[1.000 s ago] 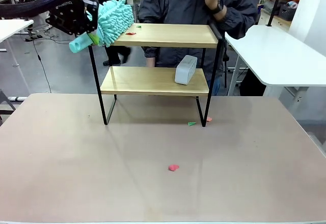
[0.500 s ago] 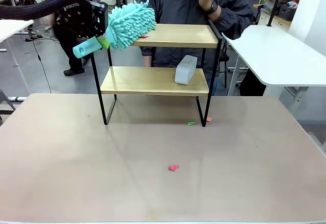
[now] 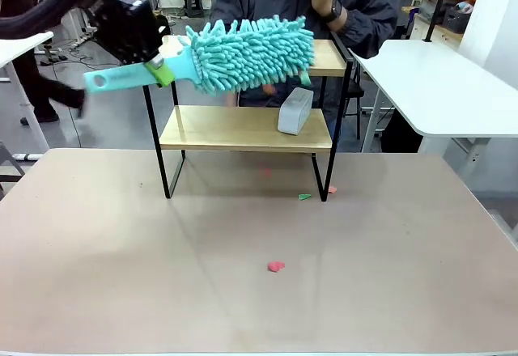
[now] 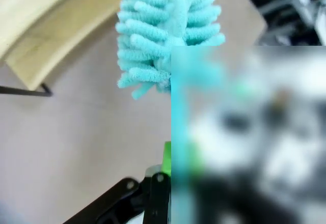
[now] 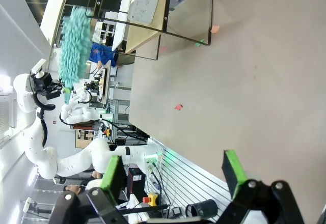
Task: Clean the shelf.
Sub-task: Clean the remaining tier of the Shelf with the Duster once objects are removed.
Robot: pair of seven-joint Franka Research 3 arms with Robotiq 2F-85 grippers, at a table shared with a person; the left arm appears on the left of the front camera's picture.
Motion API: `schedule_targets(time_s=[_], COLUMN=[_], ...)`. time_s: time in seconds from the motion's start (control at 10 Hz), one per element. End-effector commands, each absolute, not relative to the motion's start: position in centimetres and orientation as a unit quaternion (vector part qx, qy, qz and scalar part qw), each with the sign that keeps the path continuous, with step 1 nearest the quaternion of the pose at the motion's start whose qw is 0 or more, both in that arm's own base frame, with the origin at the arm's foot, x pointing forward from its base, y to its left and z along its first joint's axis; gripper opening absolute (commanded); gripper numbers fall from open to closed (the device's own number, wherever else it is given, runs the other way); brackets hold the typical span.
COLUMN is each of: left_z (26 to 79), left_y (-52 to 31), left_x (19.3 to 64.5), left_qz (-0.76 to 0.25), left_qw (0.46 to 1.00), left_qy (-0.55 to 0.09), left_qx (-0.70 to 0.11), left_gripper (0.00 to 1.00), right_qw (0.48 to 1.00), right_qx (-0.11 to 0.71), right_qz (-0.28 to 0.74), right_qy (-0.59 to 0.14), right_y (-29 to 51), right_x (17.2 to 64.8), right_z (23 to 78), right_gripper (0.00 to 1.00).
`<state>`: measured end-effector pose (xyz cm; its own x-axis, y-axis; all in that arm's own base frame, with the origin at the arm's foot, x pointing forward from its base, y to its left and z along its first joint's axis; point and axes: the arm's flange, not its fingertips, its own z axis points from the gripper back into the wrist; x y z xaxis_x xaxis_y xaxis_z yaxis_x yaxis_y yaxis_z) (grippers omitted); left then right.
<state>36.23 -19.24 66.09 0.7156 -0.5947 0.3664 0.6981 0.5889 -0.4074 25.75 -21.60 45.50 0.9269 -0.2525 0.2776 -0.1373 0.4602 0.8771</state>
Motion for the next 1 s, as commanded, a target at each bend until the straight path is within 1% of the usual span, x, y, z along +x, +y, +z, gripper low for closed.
schedule_targets(time_s=[0.0,0.2,0.3,0.5,0.6,0.7,0.8,0.9], left_z=[66.8,67.4,67.5,67.5,67.7,68.3,70.0,72.1], left_y=[-17.2,-16.2,-16.0,-15.9,-15.8,-14.8,-11.8,-5.6], left_x=[36.6,36.7,36.8,36.8,36.9,37.0,36.7,35.3], left_qz=[-0.461,-0.495,-0.483,-0.481,-0.481,-0.46,-0.412,-0.35], left_qw=[0.837,0.8,0.811,0.812,0.807,0.816,0.825,0.829], left_qy=[-0.041,-0.008,-0.021,-0.02,-0.015,-0.031,-0.048,-0.098], left_qx=[-0.292,-0.338,-0.331,-0.33,-0.343,-0.349,-0.384,-0.425], left_gripper=[0.12,0.12,0.12,0.12,0.12,0.12,0.12,0.12], right_qw=[0.826,0.826,0.826,0.826,0.826,0.826,0.826,0.826], right_qx=[0.525,0.525,0.525,0.525,0.525,0.525,0.525,0.525], right_qz=[-0.026,-0.026,-0.026,-0.026,-0.026,-0.026,-0.026,-0.026], right_qy=[-0.202,-0.202,-0.202,-0.202,-0.202,-0.202,-0.202,-0.202], right_y=[-21.5,-21.5,-21.5,-21.5,-21.5,-21.5,-21.5,-21.5], right_x=[26.0,26.0,26.0,26.0,26.0,26.0,26.0,26.0], right_z=[45.6,45.6,45.6,45.6,45.6,45.6,45.6,45.6], right_gripper=[1.0,1.0,1.0,1.0,1.0,1.0,1.0,1.0])
